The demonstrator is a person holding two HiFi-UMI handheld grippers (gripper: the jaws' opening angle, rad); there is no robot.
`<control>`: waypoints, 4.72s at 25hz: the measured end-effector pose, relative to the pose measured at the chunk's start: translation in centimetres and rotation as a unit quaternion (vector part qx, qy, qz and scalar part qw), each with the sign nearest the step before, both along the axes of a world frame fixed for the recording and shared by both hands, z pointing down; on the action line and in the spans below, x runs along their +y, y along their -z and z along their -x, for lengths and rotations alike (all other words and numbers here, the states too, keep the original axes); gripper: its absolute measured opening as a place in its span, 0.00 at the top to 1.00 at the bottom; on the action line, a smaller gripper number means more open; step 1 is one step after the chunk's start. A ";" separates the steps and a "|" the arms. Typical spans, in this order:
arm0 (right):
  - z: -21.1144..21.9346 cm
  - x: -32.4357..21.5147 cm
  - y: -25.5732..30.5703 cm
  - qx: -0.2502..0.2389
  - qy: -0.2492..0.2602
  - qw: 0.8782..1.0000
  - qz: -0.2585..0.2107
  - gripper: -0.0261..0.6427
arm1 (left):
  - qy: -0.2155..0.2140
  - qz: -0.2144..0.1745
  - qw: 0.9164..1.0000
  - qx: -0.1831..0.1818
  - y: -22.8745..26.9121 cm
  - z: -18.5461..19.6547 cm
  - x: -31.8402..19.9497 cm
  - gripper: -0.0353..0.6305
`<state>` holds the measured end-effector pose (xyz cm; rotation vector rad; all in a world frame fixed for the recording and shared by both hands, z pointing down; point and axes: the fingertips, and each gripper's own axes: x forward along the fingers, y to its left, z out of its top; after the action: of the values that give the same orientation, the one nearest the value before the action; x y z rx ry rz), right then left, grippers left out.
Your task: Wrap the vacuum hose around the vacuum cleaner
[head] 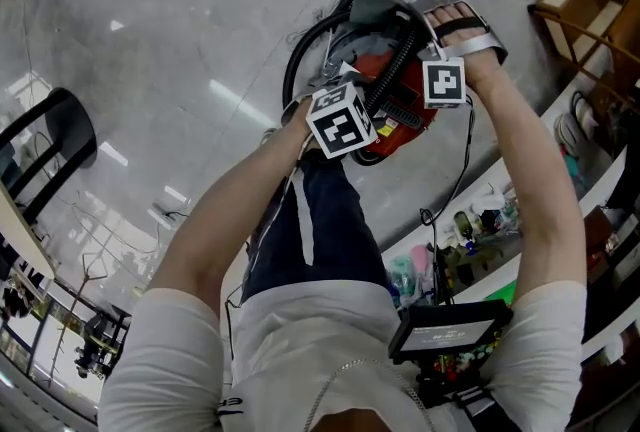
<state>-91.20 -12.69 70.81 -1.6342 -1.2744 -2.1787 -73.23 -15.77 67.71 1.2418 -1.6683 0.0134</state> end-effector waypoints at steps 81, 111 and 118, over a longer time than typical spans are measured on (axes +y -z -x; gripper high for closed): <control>-1.0 -4.5 -6.2 0.126 -0.279 0.951 -0.052 0.61 | 0.133 -0.005 0.986 0.096 -5.6 0.7 5.6 0.58; -1.5 -8.7 -4.6 0.142 -0.403 0.903 0.044 0.60 | 0.101 -0.071 0.988 0.091 -2.6 -1.1 4.2 0.57; -2.9 -10.9 -3.6 0.152 -0.441 0.883 0.057 0.60 | 0.123 -0.044 0.989 0.072 -2.8 -0.4 5.3 0.58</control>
<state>-88.33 -23.62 74.38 -1.0209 -1.6188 -1.2627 -72.86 -10.43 70.48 1.0660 -1.6994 -0.2966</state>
